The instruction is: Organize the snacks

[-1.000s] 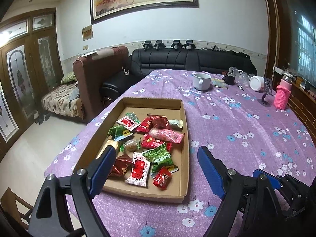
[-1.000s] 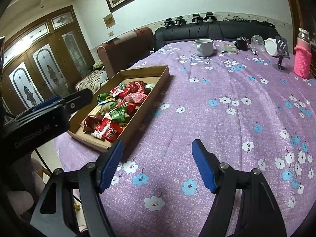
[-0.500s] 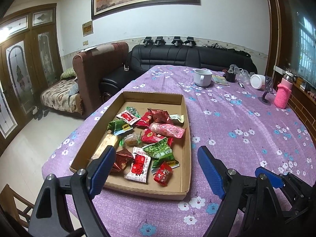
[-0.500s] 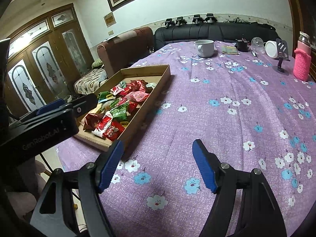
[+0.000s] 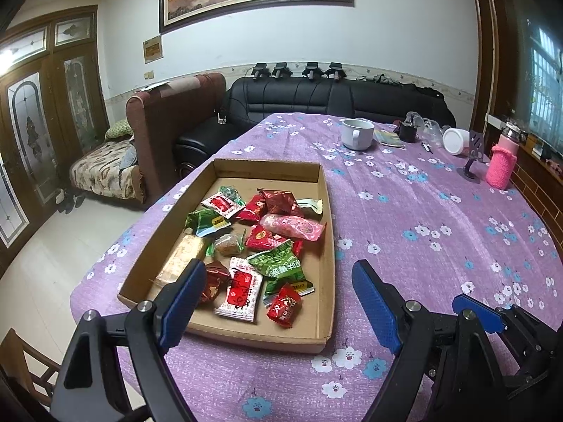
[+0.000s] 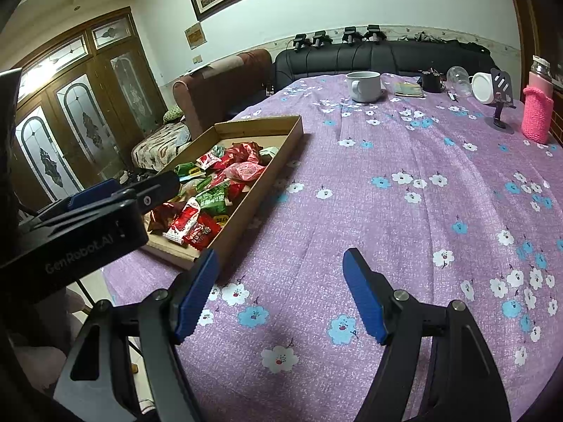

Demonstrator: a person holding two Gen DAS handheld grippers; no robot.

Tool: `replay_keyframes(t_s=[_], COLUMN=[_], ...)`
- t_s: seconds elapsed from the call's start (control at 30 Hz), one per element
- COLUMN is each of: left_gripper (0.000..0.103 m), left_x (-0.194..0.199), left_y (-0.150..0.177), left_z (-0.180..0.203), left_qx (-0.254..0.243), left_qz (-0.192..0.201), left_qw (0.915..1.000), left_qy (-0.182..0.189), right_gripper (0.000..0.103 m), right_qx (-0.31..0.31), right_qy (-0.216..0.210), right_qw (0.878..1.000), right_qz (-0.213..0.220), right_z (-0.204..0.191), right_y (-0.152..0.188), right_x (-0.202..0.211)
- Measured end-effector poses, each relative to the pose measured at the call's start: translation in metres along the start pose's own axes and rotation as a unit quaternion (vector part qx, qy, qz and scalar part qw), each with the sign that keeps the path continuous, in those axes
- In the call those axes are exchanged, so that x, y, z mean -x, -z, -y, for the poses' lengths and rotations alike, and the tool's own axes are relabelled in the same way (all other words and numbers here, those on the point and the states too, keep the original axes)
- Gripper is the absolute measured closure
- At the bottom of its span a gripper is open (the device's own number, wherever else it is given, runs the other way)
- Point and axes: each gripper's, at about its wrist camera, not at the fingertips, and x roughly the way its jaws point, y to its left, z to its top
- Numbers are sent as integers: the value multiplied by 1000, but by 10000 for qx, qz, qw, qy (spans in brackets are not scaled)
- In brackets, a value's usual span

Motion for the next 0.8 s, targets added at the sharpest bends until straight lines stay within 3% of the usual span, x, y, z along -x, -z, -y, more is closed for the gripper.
replay_keyframes(t_s=[0.17, 0.27, 0.47, 0.53, 0.7, 0.8], left_gripper=[18, 18, 15, 13, 10, 10], left_x=[2, 11, 71, 79, 55, 48], left_y=[2, 0, -3, 2, -6, -2], left_z=[1, -2, -22, -26, -38, -42], left_qx=[5, 73, 728, 879, 1063, 1235], left_qz=[49, 274, 1568, 1773, 1039, 878], left_qw=[10000, 9996, 9840, 9790, 9878, 9877], left_qy=[20, -60, -430, -495, -459, -394], right_gripper=[29, 29, 25, 25, 25, 25], right_qx=[49, 65, 264, 362, 584, 634], right_qy=[-11, -38, -4, -23, -70, -62], right_qw=[10000, 9997, 9971, 9967, 9966, 9963], right_qz=[71, 237, 715, 721, 582, 582], right_z=[-2, -2, -8, -12, -21, -23], right_y=[1, 0, -1, 0, 5, 6], right_x=[2, 8, 25, 24, 19, 19])
